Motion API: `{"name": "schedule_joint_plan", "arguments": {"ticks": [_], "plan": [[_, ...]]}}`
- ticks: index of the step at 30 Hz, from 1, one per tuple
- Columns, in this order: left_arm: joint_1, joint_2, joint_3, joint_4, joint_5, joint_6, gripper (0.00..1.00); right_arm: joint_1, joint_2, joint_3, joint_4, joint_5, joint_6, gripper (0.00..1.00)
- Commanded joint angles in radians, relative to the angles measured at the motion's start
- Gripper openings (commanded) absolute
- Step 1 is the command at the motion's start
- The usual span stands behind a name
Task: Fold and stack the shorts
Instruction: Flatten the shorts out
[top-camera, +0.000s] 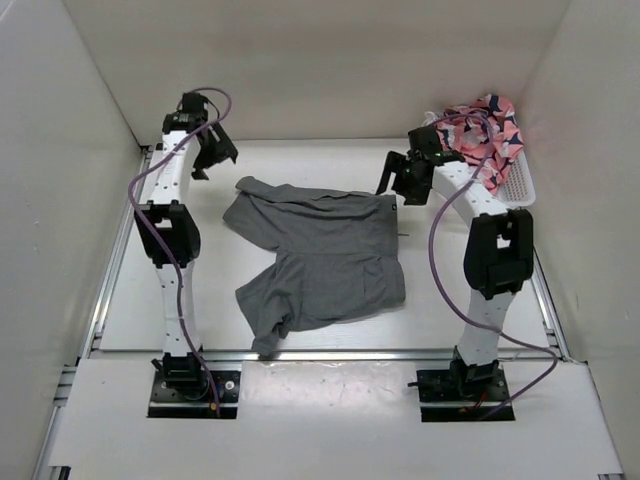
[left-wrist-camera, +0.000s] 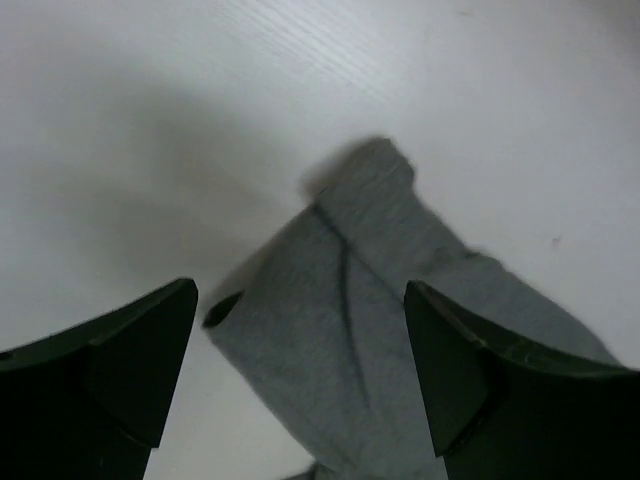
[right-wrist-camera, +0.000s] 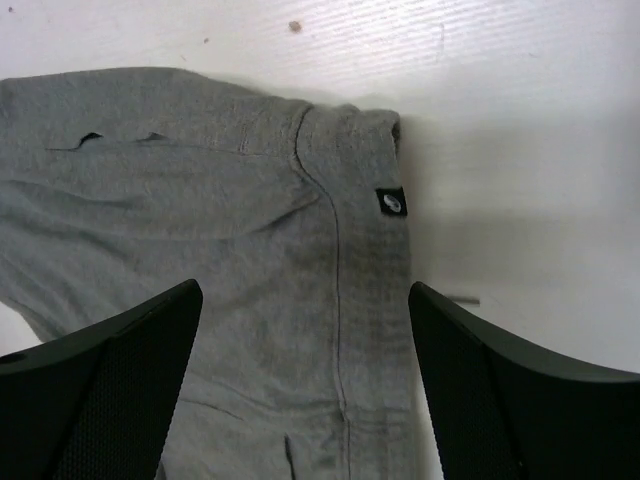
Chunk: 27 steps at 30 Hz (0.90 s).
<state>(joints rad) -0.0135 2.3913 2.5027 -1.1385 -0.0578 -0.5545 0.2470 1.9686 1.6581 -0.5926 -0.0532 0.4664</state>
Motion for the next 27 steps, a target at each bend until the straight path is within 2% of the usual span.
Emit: {"name": "schedule_joint_plan", "arguments": {"ticks": [1, 3, 4, 6, 7, 9, 10, 11, 12, 15, 17, 18, 22, 26, 27], "plan": [[-0.025, -0.298, -0.201, -0.026, -0.037, 0.054, 0.95, -0.002, -0.151, 0.010, 0.037, 0.026, 0.008, 0.88], [-0.046, -0.482, -0.397, 0.058, -0.037, 0.065, 0.92, -0.002, -0.233, -0.100, 0.037, 0.026, 0.032, 0.87], [-0.046, -0.533, -0.573, 0.069, -0.037, 0.077, 0.86, 0.008, -0.270, -0.151, 0.049, 0.003, 0.041, 0.86], [-0.060, -0.671, -0.747, 0.081, -0.047, 0.077, 0.66, 0.008, -0.391, -0.313, 0.060, -0.011, 0.064, 0.86], [-0.084, -0.716, -0.924, 0.091, -0.047, 0.064, 0.60, 0.008, -0.436, -0.372, 0.060, -0.026, 0.075, 0.86], [-0.094, -0.794, -1.094, 0.141, 0.022, 0.030, 0.47, 0.008, -0.571, -0.540, 0.060, -0.046, 0.084, 0.86], [-0.108, -0.857, -1.169, 0.161, 0.053, 0.016, 0.46, 0.008, -0.614, -0.598, 0.060, -0.062, 0.118, 0.85], [-0.123, -0.882, -1.294, 0.198, 0.077, -0.019, 0.46, -0.001, -0.701, -0.650, 0.051, -0.077, 0.132, 0.83], [-0.134, -0.902, -1.350, 0.219, 0.117, -0.034, 0.46, -0.002, -0.741, -0.744, 0.051, -0.092, 0.147, 0.83], [-0.169, -0.928, -1.493, 0.276, 0.147, -0.060, 0.67, -0.011, -0.879, -0.874, 0.037, -0.174, 0.234, 0.81], [-0.181, -0.919, -1.547, 0.301, 0.147, -0.073, 0.70, -0.011, -0.957, -0.997, 0.057, -0.213, 0.320, 0.81], [-0.181, -0.905, -1.559, 0.313, 0.136, -0.085, 0.71, -0.011, -0.976, -1.036, 0.089, -0.230, 0.348, 0.78], [-0.201, -0.845, -1.578, 0.373, 0.145, -0.094, 0.72, -0.011, -1.028, -1.188, 0.203, -0.287, 0.446, 0.77], [-0.223, -0.738, -1.567, 0.396, 0.116, -0.094, 0.72, -0.011, -0.979, -1.199, 0.255, -0.287, 0.456, 0.78], [-0.223, -0.724, -1.558, 0.405, 0.107, -0.094, 0.69, -0.011, -0.947, -1.199, 0.282, -0.287, 0.469, 0.78]]}}
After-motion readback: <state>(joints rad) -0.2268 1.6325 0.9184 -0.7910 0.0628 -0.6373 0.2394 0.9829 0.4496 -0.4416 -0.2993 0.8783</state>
